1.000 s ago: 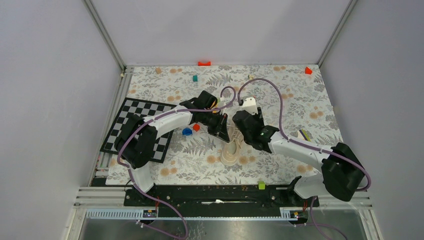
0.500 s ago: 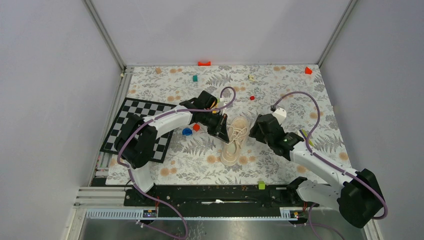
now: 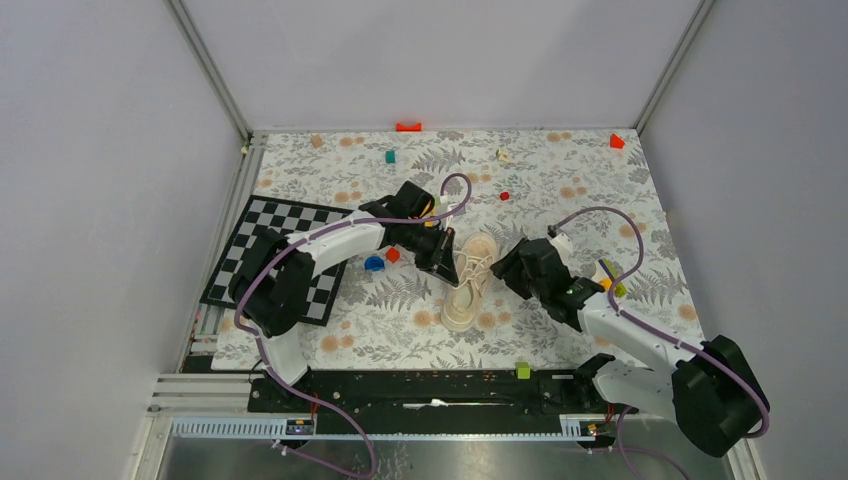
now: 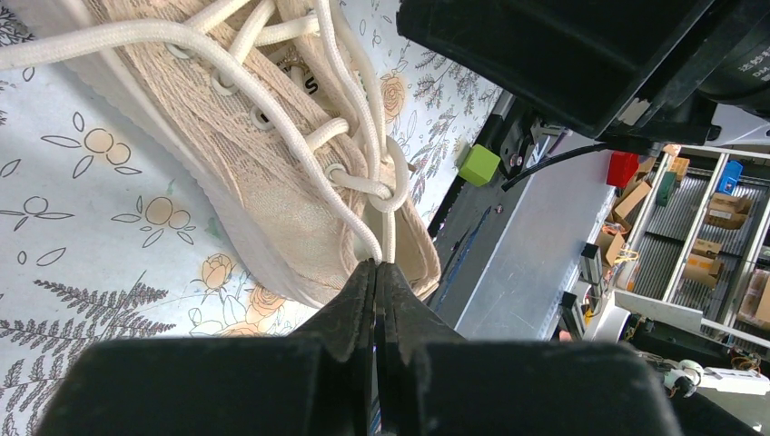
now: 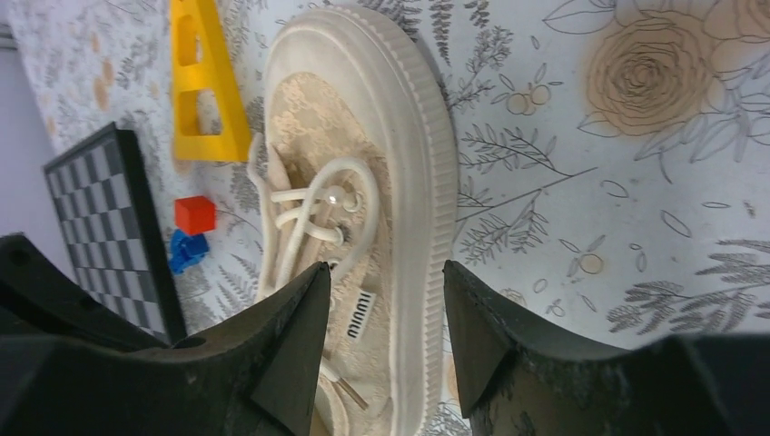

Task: Tie the shoes
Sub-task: Cross the shoelace with the shoelace.

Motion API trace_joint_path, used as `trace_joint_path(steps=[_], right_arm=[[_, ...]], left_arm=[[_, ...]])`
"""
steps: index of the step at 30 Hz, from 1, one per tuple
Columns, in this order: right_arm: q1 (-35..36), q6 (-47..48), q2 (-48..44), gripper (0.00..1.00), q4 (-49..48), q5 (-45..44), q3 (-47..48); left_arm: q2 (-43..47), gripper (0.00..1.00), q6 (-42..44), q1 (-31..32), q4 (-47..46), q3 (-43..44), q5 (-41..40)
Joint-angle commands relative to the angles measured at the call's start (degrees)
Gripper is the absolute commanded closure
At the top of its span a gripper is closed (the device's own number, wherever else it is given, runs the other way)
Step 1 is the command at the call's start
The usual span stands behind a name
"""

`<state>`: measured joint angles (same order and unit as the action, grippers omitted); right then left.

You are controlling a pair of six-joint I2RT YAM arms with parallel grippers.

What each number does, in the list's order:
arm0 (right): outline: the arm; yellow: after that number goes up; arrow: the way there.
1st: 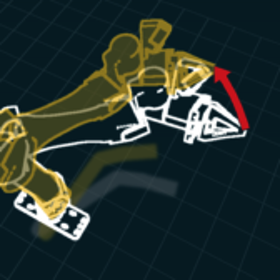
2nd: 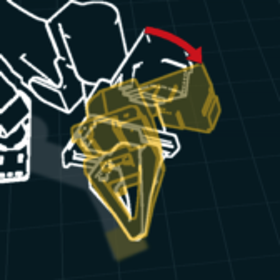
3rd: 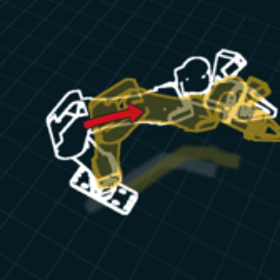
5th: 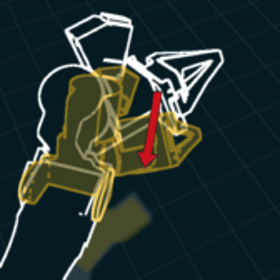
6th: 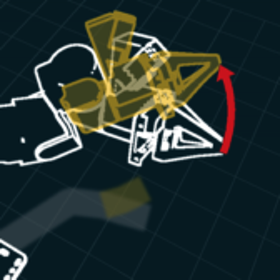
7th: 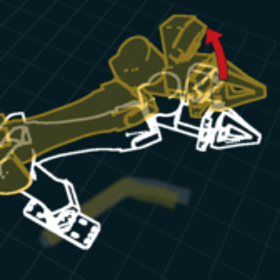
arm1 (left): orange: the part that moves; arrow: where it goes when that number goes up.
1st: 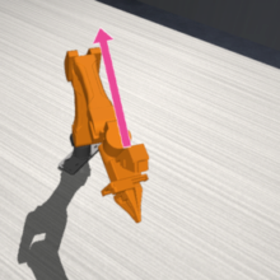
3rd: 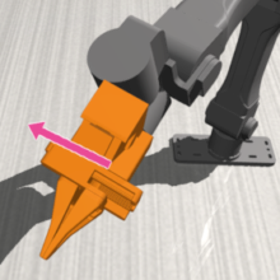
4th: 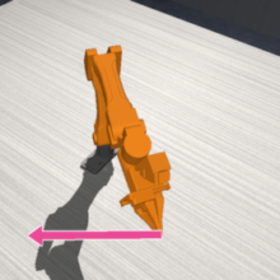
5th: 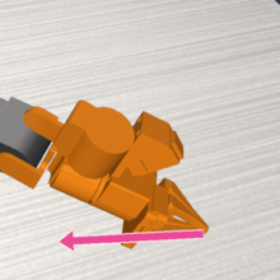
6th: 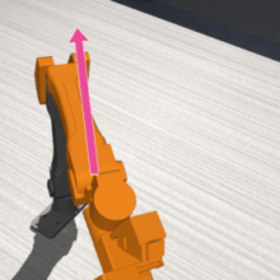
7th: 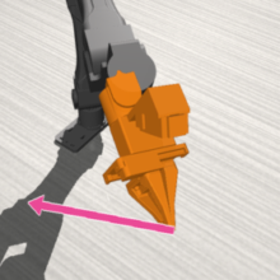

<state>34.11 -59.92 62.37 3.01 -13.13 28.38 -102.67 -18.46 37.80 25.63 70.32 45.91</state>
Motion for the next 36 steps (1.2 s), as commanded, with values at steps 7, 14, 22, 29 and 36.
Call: trace_joint_path(steps=[7,14,22,29,36], right_arm=[[-1.68,-6.48,4.17,0.45,-10.45,5.34,-0.7],[-1.76,-8.1,8.02,0.48,-13.3,8.77,-0.12],[-2.06,-7.71,6.27,0.91,-11.4,5.81,-0.84],[-3.28,-2.05,-0.12,1.0,-3.68,-0.4,1.37],[-4.25,8.22,-2.03,1.0,5.29,-8.66,8.29]], left_arm=[[1.99,1.0,0.33,-0.05,-1.28,-0.23,2.22],[2.04,1.0,0.35,-0.01,-1.28,-0.36,2.27],[2.04,1.0,0.36,-0.01,-1.28,-0.41,2.38],[2.04,1.0,0.36,-0.07,-1.28,-0.3,2.3],[1.99,1.0,0.18,-0.1,-1.15,0.57,1.4]])
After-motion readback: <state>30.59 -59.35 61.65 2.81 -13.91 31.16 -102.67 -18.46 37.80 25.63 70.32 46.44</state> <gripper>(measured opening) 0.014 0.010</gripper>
